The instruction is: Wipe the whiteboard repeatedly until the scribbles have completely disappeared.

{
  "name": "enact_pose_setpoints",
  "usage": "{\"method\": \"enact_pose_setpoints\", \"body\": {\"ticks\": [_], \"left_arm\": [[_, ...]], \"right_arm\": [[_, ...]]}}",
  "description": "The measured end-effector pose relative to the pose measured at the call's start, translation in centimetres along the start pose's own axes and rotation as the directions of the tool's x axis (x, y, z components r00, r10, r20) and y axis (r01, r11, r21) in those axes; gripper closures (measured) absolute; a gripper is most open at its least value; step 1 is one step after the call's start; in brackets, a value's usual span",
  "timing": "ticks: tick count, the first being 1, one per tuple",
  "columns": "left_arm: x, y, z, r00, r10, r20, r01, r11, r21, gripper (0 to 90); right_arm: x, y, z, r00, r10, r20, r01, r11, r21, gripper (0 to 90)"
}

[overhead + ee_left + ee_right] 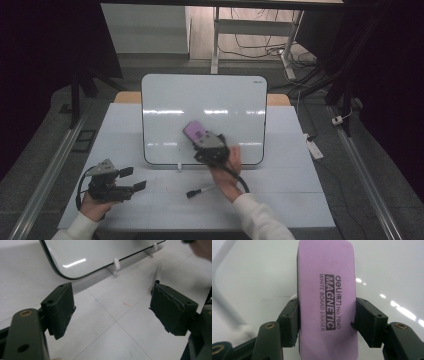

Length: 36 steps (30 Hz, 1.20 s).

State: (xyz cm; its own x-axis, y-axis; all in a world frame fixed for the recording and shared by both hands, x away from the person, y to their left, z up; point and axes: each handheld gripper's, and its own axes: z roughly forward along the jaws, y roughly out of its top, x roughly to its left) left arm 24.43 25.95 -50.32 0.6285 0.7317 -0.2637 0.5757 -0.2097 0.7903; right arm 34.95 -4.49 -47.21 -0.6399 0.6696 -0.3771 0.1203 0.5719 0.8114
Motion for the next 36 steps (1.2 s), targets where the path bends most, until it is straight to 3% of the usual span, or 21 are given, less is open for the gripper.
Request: {"method": "enact_pose_setpoints", "body": {"ticks": [2, 6, 8, 10, 14, 17, 18, 19, 25, 27, 28, 30, 36], "left_arm": [[0.0, 0.0, 0.0, 1.0, 0.0, 0.002, 0.0, 1.0, 0.001, 20.2], [0.1, 0.0, 0.1, 1.0, 0.005, 0.005, -0.005, 1.0, 0.0, 20.2], [0.1, 0.0, 0.0, 1.0, 0.0, 0.005, 0.0, 1.0, -0.002, 20.1], [0.2, 0.0, 0.0, 1.0, 0.002, 0.008, -0.002, 1.0, -0.004, 20.2], [0.1, 0.0, -0.1, 1.0, 0.002, 0.007, -0.002, 1.0, -0.006, 20.1], [0.0, 0.0, -0.1, 1.0, 0.002, 0.006, -0.002, 1.0, -0.004, 20.1], [0.0, 0.0, -0.1, 1.0, 0.004, 0.005, -0.004, 1.0, -0.005, 20.1], [0.0, 0.0, -0.1, 1.0, 0.004, 0.003, -0.004, 1.0, -0.006, 20.2], [0.1, 0.0, -0.1, 1.0, -0.004, 0.004, 0.004, 1.0, -0.003, 20.1], [0.1, 0.0, 0.0, 1.0, -0.001, 0.005, 0.001, 1.0, -0.002, 20.1], [0.1, 0.0, 0.0, 1.0, -0.001, 0.006, 0.001, 1.0, -0.003, 20.1], [0.2, -0.1, -0.1, 1.0, -0.002, 0.004, 0.002, 1.0, -0.003, 20.1], [0.2, -0.1, -0.2, 1.0, 0.001, 0.005, -0.001, 1.0, -0.009, 20.1]], "right_arm": [[2.5, 0.5, 1.0, 0.9973, -0.049, -0.054, 0.049, 0.999, 0.001, 40.2], [5.0, 1.1, 2.2, 0.9921, -0.062, -0.108, 0.062, 0.998, -0.004, 40.2], [5.7, 1.3, 2.4, 0.99, -0.096, -0.104, 0.096, 0.995, -0.002, 40.2], [5.1, 1.3, 2.4, 0.9892, -0.067, -0.13, 0.067, 0.998, -0.004, 40.3], [2.0, 1.3, 1.4, 0.9983, 0.006, -0.059, -0.008, 0.999, -0.032, 40.2], [-0.3, 1.1, 0.8, 0.9926, 0.11, -0.051, -0.113, 0.992, -0.052, 40.3], [-0.3, 1.2, 0.9, 0.9926, 0.111, -0.049, -0.113, 0.992, -0.051, 40.2], [0.3, 1.2, 1.0, 0.9957, 0.086, -0.036, -0.088, 0.995, -0.054, 40.2], [5.3, 1.4, 2.8, 0.9852, -0.017, -0.17, 0.011, 0.999, -0.037, 40.2], [6.2, 1.3, 3.0, 0.9827, -0.053, -0.177, 0.048, 0.998, -0.032, 40.2], [6.1, 1.3, 2.9, 0.982, -0.063, -0.178, 0.059, 0.998, -0.031, 40.2], [5.2, 1.1, 2.5, 0.983, -0.024, -0.182, 0.022, 1.0, -0.011, 40.2], [0.7, -1.5, -0.4, 0.996, 0.018, -0.087, -0.014, 0.999, 0.038, 40.2]]}}
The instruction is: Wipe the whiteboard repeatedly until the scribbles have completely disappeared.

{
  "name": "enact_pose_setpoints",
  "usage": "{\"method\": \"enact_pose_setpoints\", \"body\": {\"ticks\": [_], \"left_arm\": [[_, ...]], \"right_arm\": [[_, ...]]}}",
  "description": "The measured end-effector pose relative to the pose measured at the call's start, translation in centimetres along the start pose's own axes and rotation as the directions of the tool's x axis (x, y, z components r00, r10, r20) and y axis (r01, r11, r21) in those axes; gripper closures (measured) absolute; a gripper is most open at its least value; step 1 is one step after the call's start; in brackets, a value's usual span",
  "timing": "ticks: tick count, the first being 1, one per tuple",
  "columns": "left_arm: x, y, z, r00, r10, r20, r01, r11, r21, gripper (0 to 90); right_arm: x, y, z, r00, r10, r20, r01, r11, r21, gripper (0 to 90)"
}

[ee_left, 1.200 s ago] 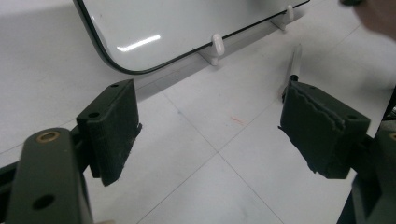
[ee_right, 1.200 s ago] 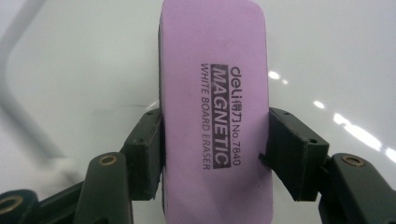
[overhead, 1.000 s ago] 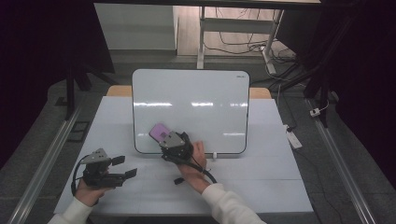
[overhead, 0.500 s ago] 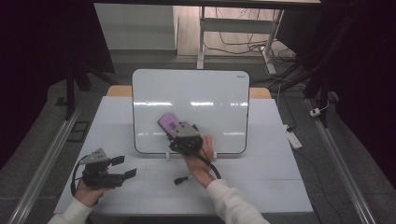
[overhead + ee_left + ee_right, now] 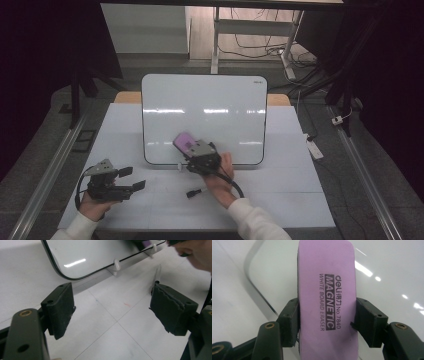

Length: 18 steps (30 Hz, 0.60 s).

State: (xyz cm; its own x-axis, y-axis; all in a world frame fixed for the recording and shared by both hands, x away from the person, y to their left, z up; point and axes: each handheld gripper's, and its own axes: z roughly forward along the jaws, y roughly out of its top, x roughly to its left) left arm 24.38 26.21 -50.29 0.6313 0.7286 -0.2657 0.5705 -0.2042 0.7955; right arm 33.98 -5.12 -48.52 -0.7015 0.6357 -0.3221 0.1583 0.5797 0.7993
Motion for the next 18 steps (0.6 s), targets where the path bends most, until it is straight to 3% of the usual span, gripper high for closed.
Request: {"method": "enact_pose_setpoints", "body": {"ticks": [5, 10, 14, 18], "left_arm": [[-0.1, 0.0, 0.1, 1.0, 0.0, -0.002, 0.0, 1.0, 0.004, 20.1], [-0.1, 0.1, 0.3, 1.0, 0.0, -0.005, 0.0, 1.0, 0.009, 20.1], [-0.2, 0.2, 0.4, 1.0, 0.004, -0.002, -0.004, 0.9999, 0.013, 20.1], [-0.2, 0.2, 0.5, 1.0, 0.003, -0.001, -0.003, 0.9999, 0.012, 20.0]], "right_arm": [[-3.4, -3.1, -3.0, 0.9946, 0.031, 0.099, -0.034, 0.999, 0.037, 40.1], [-6.1, -4.5, -4.7, 0.9815, 0.099, 0.164, -0.104, 0.994, 0.019, 40.1], [-6.1, -4.3, -4.5, 0.9765, 0.123, 0.177, -0.126, 0.992, 0.007, 40.1], [-4.7, -3.6, -3.5, 0.9859, 0.116, 0.121, -0.116, 0.993, -0.004, 40.1]]}}
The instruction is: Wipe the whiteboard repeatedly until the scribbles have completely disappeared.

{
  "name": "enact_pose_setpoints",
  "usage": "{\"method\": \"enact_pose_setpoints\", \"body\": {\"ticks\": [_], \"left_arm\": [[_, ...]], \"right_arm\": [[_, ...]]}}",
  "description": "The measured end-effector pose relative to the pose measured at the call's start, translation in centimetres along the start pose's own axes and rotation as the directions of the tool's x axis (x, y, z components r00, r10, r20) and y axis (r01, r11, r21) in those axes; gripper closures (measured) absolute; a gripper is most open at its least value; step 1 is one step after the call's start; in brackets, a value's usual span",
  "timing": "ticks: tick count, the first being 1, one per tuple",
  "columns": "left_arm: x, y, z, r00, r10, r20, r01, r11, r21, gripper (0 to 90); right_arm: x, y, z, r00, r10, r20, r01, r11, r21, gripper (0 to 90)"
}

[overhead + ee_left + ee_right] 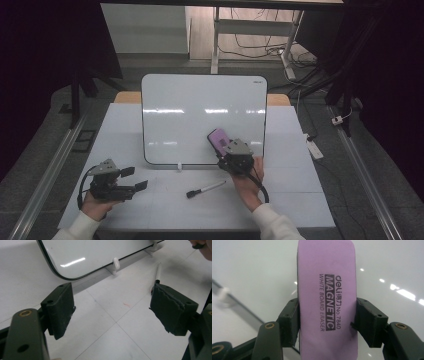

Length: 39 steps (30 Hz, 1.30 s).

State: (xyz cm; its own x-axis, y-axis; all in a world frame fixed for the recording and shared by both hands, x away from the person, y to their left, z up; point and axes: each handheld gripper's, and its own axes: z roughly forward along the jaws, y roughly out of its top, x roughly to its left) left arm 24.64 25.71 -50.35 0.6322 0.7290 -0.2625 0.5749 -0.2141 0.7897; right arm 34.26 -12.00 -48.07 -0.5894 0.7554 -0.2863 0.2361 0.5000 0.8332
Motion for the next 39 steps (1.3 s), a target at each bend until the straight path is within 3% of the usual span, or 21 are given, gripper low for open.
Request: {"method": "enact_pose_setpoints", "body": {"ticks": [5, 6, 8, 13, 20, 29, 33, 39], "left_arm": [[0.1, 0.0, 0.0, 1.0, -0.003, 0.002, 0.003, 1.0, -0.002, 20.0], [0.1, 0.0, 0.0, 1.0, -0.004, 0.001, 0.004, 1.0, -0.002, 20.0], [0.0, 0.0, -0.1, 0.9999, -0.008, 0.007, 0.008, 0.9999, -0.008, 20.0], [-0.1, 0.2, -0.2, 0.9999, -0.009, 0.015, 0.009, 0.9998, -0.018, 20.5], [-1.1, 1.2, 0.2, 0.999, 0.022, 0.039, -0.021, 0.9995, -0.025, 23.4], [-3.3, 4.2, 2.2, 0.9888, 0.108, 0.104, -0.107, 0.9942, -0.017, 24.0], [-3.8, 5.5, 3.2, 0.9822, 0.133, 0.133, -0.134, 0.991, -0.008, 24.1], [-4.8, 7.8, 5.0, 0.9635, 0.184, 0.195, -0.188, 0.9821, 0.005, 22.7]], "right_arm": [[3.3, 1.6, 1.7, 0.995, -0.06, -0.08, 0.06, 0.998, -0.003, 40.2], [4.0, 2.0, 2.0, 0.9916, -0.089, -0.094, 0.089, 0.996, -0.003, 40.1], [4.3, 2.3, 2.1, 0.9891, -0.096, -0.112, 0.096, 0.995, -0.004, 40.2], [2.3, 1.7, -0.7, 0.9881, -0.06, -0.141, 0.056, 0.998, -0.033, 40.2], [-1.1, -1.4, -4.6, 0.9831, -0.009, -0.183, 0.004, 1.0, -0.028, 40.1], [-1.7, -2.2, -5.6, 0.9518, -0.049, -0.303, 0.039, 0.999, -0.038, 40.1], [-1.6, -2.4, -5.2, 0.9352, -0.038, -0.352, 0.03, 0.999, -0.028, 40.1], [-1.1, -2.1, -4.9, 0.9161, -0.053, -0.397, 0.044, 0.999, -0.032, 40.0]]}}
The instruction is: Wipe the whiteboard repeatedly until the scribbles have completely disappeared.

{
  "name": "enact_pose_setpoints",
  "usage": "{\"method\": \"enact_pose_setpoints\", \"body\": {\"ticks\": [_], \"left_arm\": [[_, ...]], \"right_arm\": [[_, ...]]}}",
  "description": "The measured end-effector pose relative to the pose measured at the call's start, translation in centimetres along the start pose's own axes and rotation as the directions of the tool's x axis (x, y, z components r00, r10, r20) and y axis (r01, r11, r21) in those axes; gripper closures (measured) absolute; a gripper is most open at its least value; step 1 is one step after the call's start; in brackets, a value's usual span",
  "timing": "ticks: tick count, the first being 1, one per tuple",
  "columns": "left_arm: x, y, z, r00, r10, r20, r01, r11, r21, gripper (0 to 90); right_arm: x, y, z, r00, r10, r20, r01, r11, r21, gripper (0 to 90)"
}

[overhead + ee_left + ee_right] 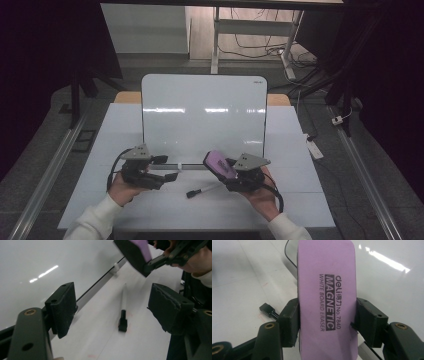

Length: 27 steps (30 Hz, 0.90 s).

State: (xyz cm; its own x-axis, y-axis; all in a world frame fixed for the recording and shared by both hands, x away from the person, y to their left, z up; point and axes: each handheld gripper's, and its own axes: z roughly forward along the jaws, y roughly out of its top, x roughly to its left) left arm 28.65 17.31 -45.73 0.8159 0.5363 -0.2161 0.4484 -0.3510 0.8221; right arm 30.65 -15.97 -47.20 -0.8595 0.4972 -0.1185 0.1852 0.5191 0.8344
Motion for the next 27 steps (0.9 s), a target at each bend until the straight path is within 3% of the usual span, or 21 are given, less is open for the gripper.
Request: {"method": "enact_pose_setpoints", "body": {"ticks": [6, 11, 17, 24, 27], "left_arm": [[-0.2, 1.8, 1.9, 0.9965, 0.059, 0.059, -0.061, 0.9976, 0.032, 20.6], [-0.5, 3.1, 3.4, 0.9893, 0.115, 0.09, -0.12, 0.9918, 0.045, 19.2], [-0.6, 3.9, 5.1, 0.9765, 0.166, 0.138, -0.176, 0.9819, 0.069, 20.4], [-0.7, 3.8, 6.2, 0.965, 0.181, 0.19, -0.202, 0.9742, 0.101, 26.6], [-0.9, 3.7, 6.5, 0.9538, 0.203, 0.222, -0.231, 0.9668, 0.11, 32.3]], "right_arm": [[0.2, 0.0, 0.6, 0.9983, -0.024, -0.054, 0.024, 1.0, 0.014, 40.0], [0.4, 0.1, 0.9, 0.995, -0.04, -0.092, 0.042, 0.999, 0.017, 40.0], [0.8, 0.2, 1.0, 0.9889, -0.072, -0.13, 0.074, 0.997, 0.017, 40.0], [1.1, 0.4, 1.0, 0.9791, -0.107, -0.173, 0.109, 0.994, 0.004, 40.0], [1.2, 0.4, 1.2, 0.9731, -0.124, -0.194, 0.128, 0.992, 0.006, 40.0]]}}
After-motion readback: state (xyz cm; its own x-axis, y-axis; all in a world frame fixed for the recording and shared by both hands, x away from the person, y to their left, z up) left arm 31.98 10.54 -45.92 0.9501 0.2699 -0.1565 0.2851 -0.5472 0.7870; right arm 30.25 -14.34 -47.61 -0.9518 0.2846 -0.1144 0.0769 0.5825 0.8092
